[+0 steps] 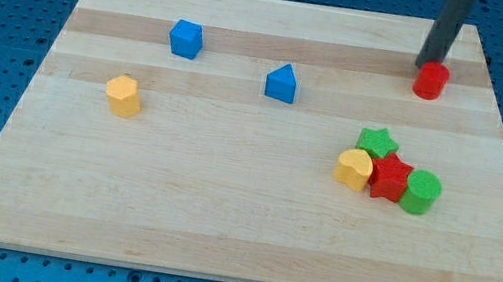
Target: Slide the red circle closer to the red star
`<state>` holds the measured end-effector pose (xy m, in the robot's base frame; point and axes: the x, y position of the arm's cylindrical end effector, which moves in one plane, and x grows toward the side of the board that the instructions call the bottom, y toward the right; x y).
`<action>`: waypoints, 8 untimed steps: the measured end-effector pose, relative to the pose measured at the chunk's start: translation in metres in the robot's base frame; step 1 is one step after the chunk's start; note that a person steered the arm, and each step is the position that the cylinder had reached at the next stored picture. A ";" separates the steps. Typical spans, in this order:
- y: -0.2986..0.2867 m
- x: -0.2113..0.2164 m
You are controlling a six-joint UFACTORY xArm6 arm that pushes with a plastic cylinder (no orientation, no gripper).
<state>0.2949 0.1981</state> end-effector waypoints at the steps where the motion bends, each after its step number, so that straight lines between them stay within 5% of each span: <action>1: -0.015 0.004; 3: -0.031 0.039; 6: -0.013 -0.012; 8: -0.003 0.006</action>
<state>0.3005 0.1950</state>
